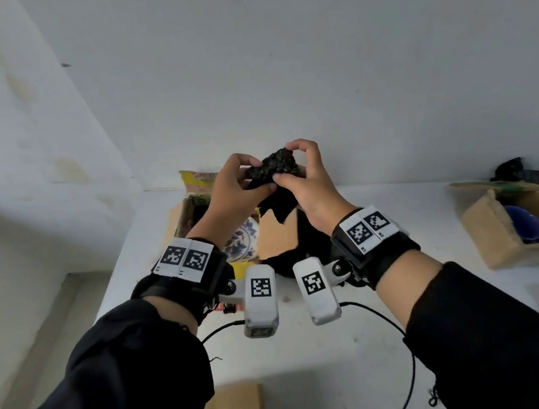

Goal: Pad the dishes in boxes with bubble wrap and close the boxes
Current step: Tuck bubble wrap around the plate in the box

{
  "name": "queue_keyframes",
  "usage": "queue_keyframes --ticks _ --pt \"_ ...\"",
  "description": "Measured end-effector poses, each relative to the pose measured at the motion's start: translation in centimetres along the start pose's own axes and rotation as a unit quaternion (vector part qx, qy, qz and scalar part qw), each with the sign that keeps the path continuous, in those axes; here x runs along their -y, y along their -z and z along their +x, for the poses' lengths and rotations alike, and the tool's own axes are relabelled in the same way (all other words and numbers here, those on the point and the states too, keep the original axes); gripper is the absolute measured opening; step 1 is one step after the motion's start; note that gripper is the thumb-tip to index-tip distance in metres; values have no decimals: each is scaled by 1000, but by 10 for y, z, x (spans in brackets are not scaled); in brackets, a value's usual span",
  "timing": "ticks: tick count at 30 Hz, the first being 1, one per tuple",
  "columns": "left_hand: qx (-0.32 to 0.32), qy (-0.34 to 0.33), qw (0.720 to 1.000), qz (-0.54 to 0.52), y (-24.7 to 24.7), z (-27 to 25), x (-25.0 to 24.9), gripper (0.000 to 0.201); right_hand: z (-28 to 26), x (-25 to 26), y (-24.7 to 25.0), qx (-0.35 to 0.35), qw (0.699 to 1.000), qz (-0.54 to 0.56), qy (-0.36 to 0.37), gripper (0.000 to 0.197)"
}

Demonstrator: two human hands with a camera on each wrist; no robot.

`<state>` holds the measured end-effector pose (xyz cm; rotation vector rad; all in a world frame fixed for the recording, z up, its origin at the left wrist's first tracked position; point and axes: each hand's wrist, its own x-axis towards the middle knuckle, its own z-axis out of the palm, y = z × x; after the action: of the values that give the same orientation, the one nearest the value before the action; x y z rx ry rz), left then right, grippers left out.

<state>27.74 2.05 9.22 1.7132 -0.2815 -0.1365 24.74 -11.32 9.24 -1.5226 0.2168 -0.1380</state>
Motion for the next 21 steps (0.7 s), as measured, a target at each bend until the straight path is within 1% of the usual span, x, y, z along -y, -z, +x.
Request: queue_keyframes --ticks 2,4,6,8,10,12,15,17,18,19,21 --pt "6 13 1000 -8 25 -6 9 28 1 -9 -19 -20 999 -51 5 46" --pt "1 29 999 -14 47 -11 19 26 5 -19 -36 -32 994 -105 9 45" --pt "-22 52 998 -21 66 -14 31 23 11 -30 -47 -41 982 -181 28 39" --pt "-54 66 996 -31 83 -16 44 19 17 -40 -53 -45 963 -260 54 32" --pt "-81 74 993 -41 97 -17 57 23 25 -50 -55 -56 937 -337 70 32" --pt "-94 77 992 -33 106 -17 68 29 33 -56 -57 -65 910 -404 61 32" --pt "-85 93 992 -24 115 -18 93 32 42 -63 -63 -52 881 -467 49 33" --pt "-65 101 992 -23 119 -21 112 33 47 -65 -70 -37 864 -497 71 35" --pt "-56 98 993 -19 120 -22 121 34 50 -67 -74 -24 849 -520 90 34" --pt "-53 93 994 -16 120 -24 128 35 52 -69 -80 -2 828 -551 104 33" --pt "-55 80 995 -19 120 -26 138 37 57 -75 -88 50 774 -620 118 31"
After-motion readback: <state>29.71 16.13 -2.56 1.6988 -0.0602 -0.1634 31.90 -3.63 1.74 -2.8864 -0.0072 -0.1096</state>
